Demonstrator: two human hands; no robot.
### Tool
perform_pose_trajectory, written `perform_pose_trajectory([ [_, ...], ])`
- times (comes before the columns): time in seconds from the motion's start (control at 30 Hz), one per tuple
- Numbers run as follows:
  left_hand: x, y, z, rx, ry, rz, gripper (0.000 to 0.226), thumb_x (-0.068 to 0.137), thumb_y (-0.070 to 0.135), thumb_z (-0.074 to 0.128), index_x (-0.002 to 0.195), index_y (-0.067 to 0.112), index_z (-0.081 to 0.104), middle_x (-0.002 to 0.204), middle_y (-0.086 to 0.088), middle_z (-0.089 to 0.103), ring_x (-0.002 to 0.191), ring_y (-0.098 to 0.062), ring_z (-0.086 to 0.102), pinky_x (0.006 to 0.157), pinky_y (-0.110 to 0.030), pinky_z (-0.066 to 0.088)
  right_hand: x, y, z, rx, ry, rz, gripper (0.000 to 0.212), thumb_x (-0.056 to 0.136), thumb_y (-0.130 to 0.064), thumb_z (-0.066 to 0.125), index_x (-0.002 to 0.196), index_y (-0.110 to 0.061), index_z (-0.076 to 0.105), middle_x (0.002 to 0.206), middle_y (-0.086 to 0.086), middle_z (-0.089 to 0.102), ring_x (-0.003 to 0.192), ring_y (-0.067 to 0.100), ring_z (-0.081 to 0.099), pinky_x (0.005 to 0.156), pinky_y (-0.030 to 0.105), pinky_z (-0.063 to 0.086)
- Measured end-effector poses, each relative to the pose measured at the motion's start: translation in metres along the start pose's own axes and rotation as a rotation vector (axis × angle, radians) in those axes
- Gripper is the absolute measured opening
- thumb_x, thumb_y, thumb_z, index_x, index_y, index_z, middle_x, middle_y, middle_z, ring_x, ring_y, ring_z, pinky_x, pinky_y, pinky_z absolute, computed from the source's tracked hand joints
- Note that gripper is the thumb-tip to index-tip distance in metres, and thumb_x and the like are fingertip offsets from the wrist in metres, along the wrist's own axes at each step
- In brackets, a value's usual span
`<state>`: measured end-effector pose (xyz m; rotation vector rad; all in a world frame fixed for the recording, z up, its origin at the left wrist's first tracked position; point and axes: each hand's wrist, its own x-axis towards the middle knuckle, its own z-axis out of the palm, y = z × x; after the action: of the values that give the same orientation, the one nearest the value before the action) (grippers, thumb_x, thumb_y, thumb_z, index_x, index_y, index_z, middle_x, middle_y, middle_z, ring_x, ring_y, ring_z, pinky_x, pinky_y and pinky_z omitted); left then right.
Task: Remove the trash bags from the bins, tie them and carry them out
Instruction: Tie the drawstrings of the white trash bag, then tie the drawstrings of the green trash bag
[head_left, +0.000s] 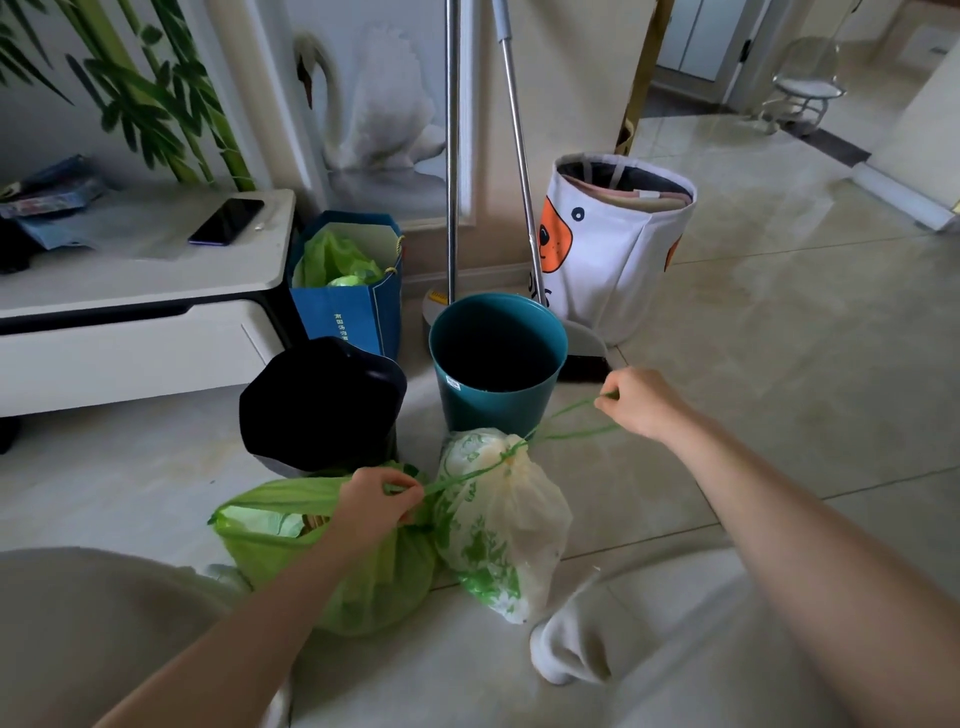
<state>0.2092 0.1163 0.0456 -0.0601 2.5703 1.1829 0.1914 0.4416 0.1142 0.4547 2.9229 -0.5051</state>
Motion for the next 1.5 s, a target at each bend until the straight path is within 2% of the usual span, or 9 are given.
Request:
perform_pose_trajectory([
  [0.1, 0.005, -0.001, -0.022, 0.063, -0.008, 0.04, 0.007, 0.078, 0.025, 0.076, 0.081, 0.019, 0.073, 0.069, 0.001, 0.072, 0.061, -0.011, 0.069, 0.063, -0.028, 0.058, -0.004, -0.004, -0.001, -0.017, 0.013, -0.067, 0.021, 0.087, -0.022, 0.061, 0.103, -0.01, 0.068, 0.109, 0.012, 0.07, 0.101, 0.032, 0.063, 0.089, 0.038, 0.051],
  [0.3, 0.016, -0.004, -0.074, 0.124, -0.036, 0.032, 0.009, 0.076, 0.026, 0.078, 0.081, 0.024, 0.07, 0.07, -0.001, 0.071, 0.061, -0.014, 0.066, 0.057, -0.022, 0.052, -0.008, -0.048, 0.001, 0.026, 0.101, -0.291, 0.025, 0.087, -0.017, 0.06, 0.109, -0.012, 0.069, 0.112, 0.009, 0.067, 0.101, 0.028, 0.063, 0.091, 0.033, 0.049],
  [0.53, 0.0, -0.052, -0.102, 0.176, -0.047, 0.004, 0.012, 0.077, 0.022, 0.076, 0.087, 0.019, 0.07, 0.075, 0.002, 0.071, 0.066, -0.012, 0.066, 0.054, -0.012, 0.043, -0.014, -0.129, 0.034, 0.042, -0.066, -0.569, 0.021, 0.09, -0.013, 0.055, 0.105, -0.01, 0.069, 0.106, 0.003, 0.064, 0.095, 0.019, 0.06, 0.082, 0.025, 0.045],
  [0.7, -0.018, -0.086, -0.097, 0.459, -0.069, 0.108, 0.018, 0.082, 0.018, 0.061, 0.097, 0.022, 0.072, 0.094, 0.005, 0.071, 0.09, -0.014, 0.065, 0.075, -0.018, 0.048, -0.021, -0.181, 0.074, -0.022, -0.251, -0.682, 0.018, 0.091, -0.015, 0.05, 0.098, -0.012, 0.067, 0.099, 0.004, 0.064, 0.09, 0.02, 0.06, 0.081, 0.034, 0.05],
  [0.83, -0.016, -0.098, -0.077, 0.803, -0.181, 0.254, 0.032, 0.085, 0.012, 0.052, 0.113, 0.021, 0.065, 0.117, 0.002, 0.064, 0.111, -0.019, 0.057, 0.091, -0.033, 0.05, -0.025, -0.208, 0.112, -0.12, -0.374, -0.684, 0.018, 0.092, -0.019, 0.05, 0.099, -0.01, 0.064, 0.102, 0.007, 0.063, 0.089, 0.024, 0.06, 0.08, 0.041, 0.053],
  [0.97, -0.008, -0.103, -0.054, 1.11, -0.144, 0.504, 0.027, 0.044, 0.012, 0.081, 0.066, 0.023, 0.07, 0.066, 0.004, 0.064, 0.068, -0.019, 0.063, 0.057, -0.028, 0.052, -0.022, -0.222, 0.148, -0.265, -0.45, -0.678, 0.022, 0.092, -0.025, 0.05, 0.102, -0.007, 0.058, 0.107, 0.011, 0.059, 0.092, 0.031, 0.059, 0.076, 0.042, 0.051],
  [1.17, 0.012, -0.12, -0.038, 1.216, -0.115, 0.5, 0.03, 0.033, 0.012, 0.087, 0.054, 0.019, 0.067, 0.052, 0.002, 0.06, 0.054, -0.022, 0.06, 0.052, -0.029, 0.048, -0.011, -0.231, 0.198, -0.302, -0.47, -0.601, 0.053, 0.089, -0.045, 0.056, 0.125, -0.008, 0.046, 0.122, 0.01, 0.052, 0.107, 0.033, 0.056, 0.084, 0.045, 0.05],
  [1.4, 0.019, -0.125, -0.04, 1.174, -0.291, 0.357, 0.027, 0.086, 0.003, 0.054, 0.111, 0.006, 0.065, 0.114, -0.014, 0.064, 0.105, -0.032, 0.061, 0.083, -0.042, 0.049, -0.015, -0.242, 0.236, -0.289, -0.345, -0.453, 0.059, 0.083, -0.05, 0.063, 0.121, -0.013, 0.038, 0.114, 0.01, 0.051, 0.1, 0.033, 0.055, 0.068, 0.041, 0.041],
  [1.5, 0.014, -0.113, -0.047, 1.164, -0.313, 0.401, 0.016, 0.069, 0.006, 0.071, 0.084, 0.012, 0.072, 0.078, -0.005, 0.07, 0.071, -0.024, 0.067, 0.058, -0.03, 0.049, -0.016, -0.247, 0.242, -0.295, -0.327, -0.454, 0.049, 0.086, -0.043, 0.061, 0.12, -0.014, 0.039, 0.117, 0.01, 0.053, 0.104, 0.034, 0.054, 0.079, 0.044, 0.043],
])
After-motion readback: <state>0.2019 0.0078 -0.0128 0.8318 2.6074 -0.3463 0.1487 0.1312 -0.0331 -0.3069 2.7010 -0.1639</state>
